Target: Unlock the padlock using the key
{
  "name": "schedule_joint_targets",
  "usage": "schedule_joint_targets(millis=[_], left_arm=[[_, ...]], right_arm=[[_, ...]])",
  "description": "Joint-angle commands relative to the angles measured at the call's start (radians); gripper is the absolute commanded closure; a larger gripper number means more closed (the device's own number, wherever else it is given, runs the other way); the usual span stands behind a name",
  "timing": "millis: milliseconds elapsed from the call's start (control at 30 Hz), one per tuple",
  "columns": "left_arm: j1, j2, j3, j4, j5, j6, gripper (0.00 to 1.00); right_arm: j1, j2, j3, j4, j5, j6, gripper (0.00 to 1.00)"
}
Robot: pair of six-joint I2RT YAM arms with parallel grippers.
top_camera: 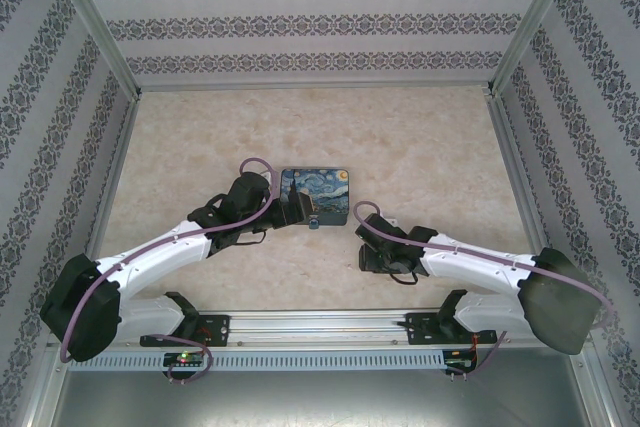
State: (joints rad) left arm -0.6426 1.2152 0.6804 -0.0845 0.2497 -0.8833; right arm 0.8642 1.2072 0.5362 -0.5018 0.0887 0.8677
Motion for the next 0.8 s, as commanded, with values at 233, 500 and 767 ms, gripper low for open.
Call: schedule_joint_targets(millis=[233,500,767], left_arm=[[-0.017,-0.011,0.011,-0.029,-0.011,0.018,0.00],[-0.015,-0.002,0.011,-0.027,-0.013,0.017,0.00],[-0.016,0.012,0.016,-0.021,-0.011,0.016,0.00]], right_arm=[[-0.022,0.073,0.018,0.002,-0.030,-0.070,0.59],[-0.017,0.107,0.021,0.011,-0.042,-0.083,0.68],[-0.007,0.123,0.010,0.037,-0.050,-0.067,0.91]])
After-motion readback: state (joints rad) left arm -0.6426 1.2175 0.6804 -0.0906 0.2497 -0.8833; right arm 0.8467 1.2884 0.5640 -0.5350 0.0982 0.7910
